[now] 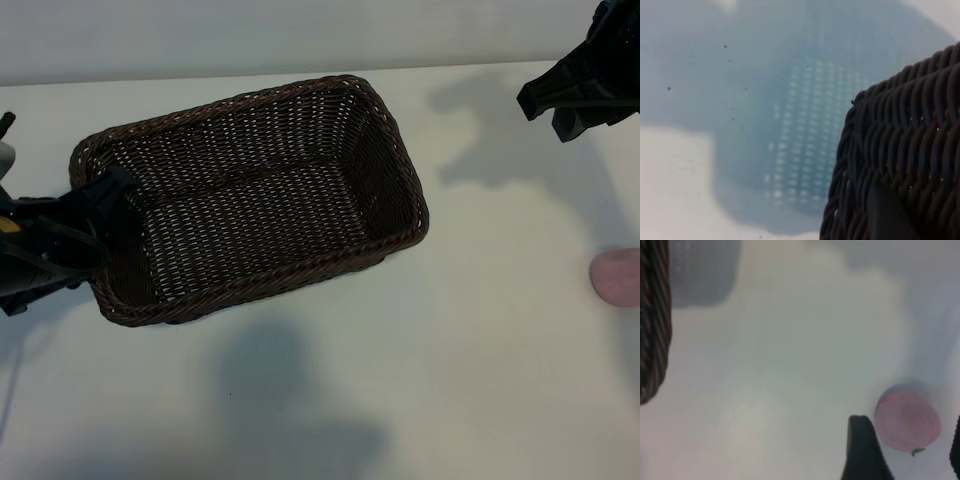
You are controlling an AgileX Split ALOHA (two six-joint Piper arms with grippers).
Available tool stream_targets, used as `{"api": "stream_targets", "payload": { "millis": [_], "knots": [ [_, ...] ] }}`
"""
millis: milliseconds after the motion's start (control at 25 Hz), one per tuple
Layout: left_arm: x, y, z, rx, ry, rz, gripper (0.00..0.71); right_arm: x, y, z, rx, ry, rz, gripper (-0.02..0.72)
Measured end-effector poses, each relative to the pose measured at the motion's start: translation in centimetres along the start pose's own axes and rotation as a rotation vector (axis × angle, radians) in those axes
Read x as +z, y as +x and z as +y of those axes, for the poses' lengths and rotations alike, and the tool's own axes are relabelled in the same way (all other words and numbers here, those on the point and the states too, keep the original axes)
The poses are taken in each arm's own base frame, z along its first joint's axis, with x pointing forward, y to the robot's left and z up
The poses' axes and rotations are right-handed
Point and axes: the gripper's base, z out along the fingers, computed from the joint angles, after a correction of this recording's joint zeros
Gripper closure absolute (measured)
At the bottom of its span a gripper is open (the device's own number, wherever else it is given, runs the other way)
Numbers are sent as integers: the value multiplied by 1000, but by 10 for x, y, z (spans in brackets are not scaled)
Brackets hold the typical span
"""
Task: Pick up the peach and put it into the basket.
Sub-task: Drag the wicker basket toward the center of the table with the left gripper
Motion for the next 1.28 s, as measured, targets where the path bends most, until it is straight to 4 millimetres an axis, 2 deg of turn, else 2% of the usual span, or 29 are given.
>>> {"api": "stream_targets", "payload": {
  "millis": [240,600,960,1280],
  "knots": [
    [-1,-16,-24,102,26,23,421,0,0,0,0,0,0,283],
    [21,-35,-57,195,82,113,421,0,0,0,0,-1,0,283],
    [66,-41,-77,199,179,212,421,0,0,0,1,-1,0,283],
    [110,-32,-64,155,153,275,421,0,0,0,1,-3,0,283]
  ]
}}
